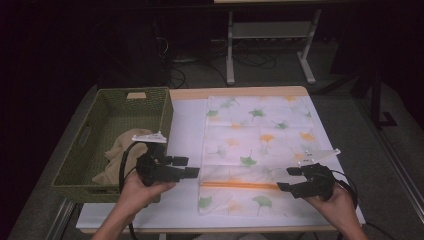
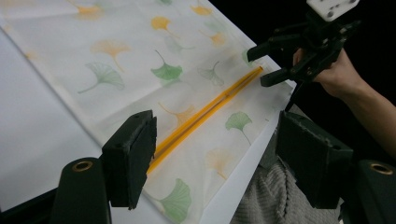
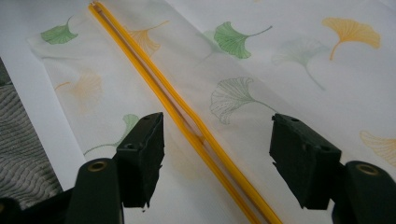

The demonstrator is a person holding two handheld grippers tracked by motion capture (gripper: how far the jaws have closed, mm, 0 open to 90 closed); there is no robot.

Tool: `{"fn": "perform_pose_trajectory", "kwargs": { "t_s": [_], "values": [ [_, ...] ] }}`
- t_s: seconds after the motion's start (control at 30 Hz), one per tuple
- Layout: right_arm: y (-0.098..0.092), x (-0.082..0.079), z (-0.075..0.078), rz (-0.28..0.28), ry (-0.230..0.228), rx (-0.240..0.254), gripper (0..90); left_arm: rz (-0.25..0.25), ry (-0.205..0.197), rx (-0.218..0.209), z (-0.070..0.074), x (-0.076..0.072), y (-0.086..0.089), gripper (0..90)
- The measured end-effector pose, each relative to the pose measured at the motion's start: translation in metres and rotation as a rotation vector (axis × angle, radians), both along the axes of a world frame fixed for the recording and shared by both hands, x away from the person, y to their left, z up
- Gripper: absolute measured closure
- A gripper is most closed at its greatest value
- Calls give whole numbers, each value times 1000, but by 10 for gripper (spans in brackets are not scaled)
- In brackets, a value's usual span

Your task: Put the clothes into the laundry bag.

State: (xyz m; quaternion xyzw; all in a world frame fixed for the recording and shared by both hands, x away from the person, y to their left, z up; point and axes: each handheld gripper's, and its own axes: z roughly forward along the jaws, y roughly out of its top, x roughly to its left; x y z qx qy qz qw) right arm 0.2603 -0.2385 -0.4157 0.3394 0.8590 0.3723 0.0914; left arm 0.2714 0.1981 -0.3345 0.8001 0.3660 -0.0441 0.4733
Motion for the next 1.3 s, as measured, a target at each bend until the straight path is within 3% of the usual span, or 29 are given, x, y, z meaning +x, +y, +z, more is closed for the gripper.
{"fn": "perform_pose_trajectory", "kwargs": {
  "t_s": [0.3, 0.67, 0.77, 0.87, 1.1, 1.3],
  "values": [
    [0, 2, -5, 0, 7, 6, 343, 97, -5, -9, 17, 11, 49, 284],
    [-3, 6, -8, 5, 29, 9, 339, 254, -9, -4, 17, 22, 106, 282],
    [-2, 8, -9, 2, 34, 9, 338, 297, -2, 18, 15, 27, 118, 281],
    [-2, 8, -8, 5, 27, 7, 338, 328, 1, 69, 11, 31, 127, 280],
    [-3, 8, -6, 3, 18, 12, 330, 412, 30, 113, 1, 42, 145, 277],
    [0, 8, -7, 13, 17, 9, 329, 466, 81, 166, -10, 51, 149, 262]
  ]
}}
